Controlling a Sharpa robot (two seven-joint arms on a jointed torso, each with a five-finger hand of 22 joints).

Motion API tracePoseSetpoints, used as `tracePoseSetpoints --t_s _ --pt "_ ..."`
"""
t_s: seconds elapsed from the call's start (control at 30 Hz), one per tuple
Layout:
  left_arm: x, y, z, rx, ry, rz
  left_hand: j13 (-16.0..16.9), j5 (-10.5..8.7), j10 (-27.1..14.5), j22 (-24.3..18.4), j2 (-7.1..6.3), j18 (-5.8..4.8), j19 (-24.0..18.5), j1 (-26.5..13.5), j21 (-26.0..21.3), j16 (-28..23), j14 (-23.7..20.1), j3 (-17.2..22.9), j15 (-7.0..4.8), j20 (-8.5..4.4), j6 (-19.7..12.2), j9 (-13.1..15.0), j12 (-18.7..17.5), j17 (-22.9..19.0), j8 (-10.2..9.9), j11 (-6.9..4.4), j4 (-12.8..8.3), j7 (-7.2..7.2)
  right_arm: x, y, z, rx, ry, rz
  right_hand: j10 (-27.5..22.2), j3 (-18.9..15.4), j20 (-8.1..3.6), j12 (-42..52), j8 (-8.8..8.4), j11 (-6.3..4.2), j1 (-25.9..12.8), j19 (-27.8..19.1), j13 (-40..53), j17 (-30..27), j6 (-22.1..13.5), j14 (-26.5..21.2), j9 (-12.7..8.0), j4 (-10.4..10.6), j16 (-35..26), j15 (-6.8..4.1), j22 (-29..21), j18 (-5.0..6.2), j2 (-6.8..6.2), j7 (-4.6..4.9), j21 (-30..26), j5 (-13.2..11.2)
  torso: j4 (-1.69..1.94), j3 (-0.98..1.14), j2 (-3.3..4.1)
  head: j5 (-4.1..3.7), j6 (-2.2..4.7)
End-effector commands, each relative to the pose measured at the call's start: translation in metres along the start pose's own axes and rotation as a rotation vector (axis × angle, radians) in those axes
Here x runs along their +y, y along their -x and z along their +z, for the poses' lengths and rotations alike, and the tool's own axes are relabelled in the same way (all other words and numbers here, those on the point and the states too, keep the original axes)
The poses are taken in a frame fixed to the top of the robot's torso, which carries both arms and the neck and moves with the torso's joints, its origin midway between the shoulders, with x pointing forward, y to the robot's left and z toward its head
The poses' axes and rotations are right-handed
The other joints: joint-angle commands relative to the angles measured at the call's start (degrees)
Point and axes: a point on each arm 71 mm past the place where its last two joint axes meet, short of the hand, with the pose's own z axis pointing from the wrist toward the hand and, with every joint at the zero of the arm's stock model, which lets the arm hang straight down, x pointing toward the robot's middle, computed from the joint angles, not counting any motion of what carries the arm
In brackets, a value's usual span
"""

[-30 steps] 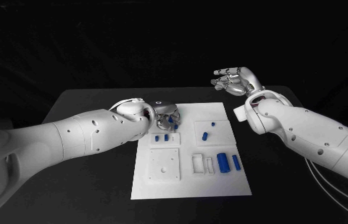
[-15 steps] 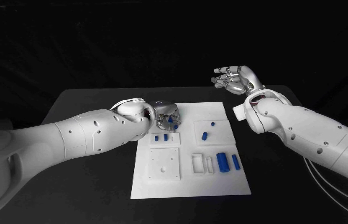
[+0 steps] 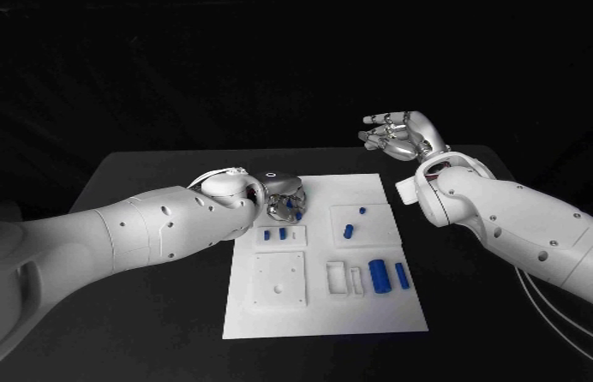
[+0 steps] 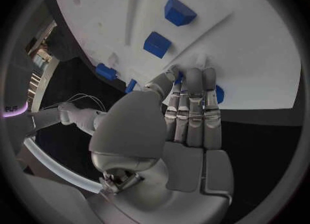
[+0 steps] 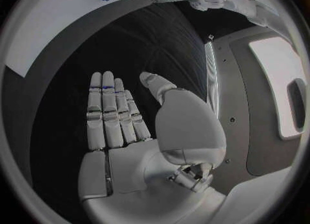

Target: Assemble the parts on the task board

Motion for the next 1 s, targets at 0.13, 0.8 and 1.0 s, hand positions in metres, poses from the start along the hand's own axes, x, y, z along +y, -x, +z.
tracePoseSetpoints --t_s 0.13,0.8,1.0 --pt "-0.0014 -0.0061 0.0014 0.026 -0.002 0.005 0.07 -0.48 0.74 1.24 0.65 0.52 0.12 -1.06 0.99 0.61 1.11 0.12 0.06 0.03 0.81 0.00 0.21 0.23 -0.06 -0.11 0.86 -0.13 0.0014 -0.0006 0.0001 -0.001 0.015 0.003 -0.17 0.21 0.18 -0.13 -0.03 -0.03 -0.59 0.25 0.01 0.00 0.27 -0.51 0.00 0.04 0.20 0.06 -0.05 -0.05 -0.08 -0.03 0.32 0.33 -0.03 0.03 0.00 -0.05 -0.10" --pt "0.0009 -0.0073 -0.0008 0.002 0.001 -0.004 0.14 2.63 7.11 1.43 3.19 0.36 0.48 0.40 2.30 2.83 2.41 -1.68 -0.69 -0.78 7.35 0.66 0.23 1.51 -0.03 -1.69 -0.33 -0.83 0.0008 0.0006 0.0002 -0.013 0.013 0.001 -0.28 0.53 0.19 -0.14 -0.01 0.00 -0.51 0.06 0.01 -0.01 0.60 -0.60 0.02 -0.15 0.19 0.08 -0.89 -0.04 -0.20 -0.01 0.85 1.10 -0.09 0.04 -0.02 -0.23 0.01" --pt "0.0056 -0.0051 -0.0047 -0.035 0.007 -0.010 0.14 3.18 7.72 1.40 3.58 0.29 0.07 0.01 4.05 3.45 2.70 -1.73 -0.94 -1.10 7.83 0.73 0.22 2.06 -0.03 -1.88 -1.68 -0.88 0.0007 0.0023 0.0001 -0.032 0.014 0.003 -0.29 0.73 0.18 -0.16 -0.01 0.01 -0.59 0.01 0.01 -0.02 0.69 -0.62 0.02 -0.24 0.18 0.08 -1.03 -0.04 -0.29 -0.02 1.00 1.73 -0.01 0.05 -0.05 -0.49 0.00"
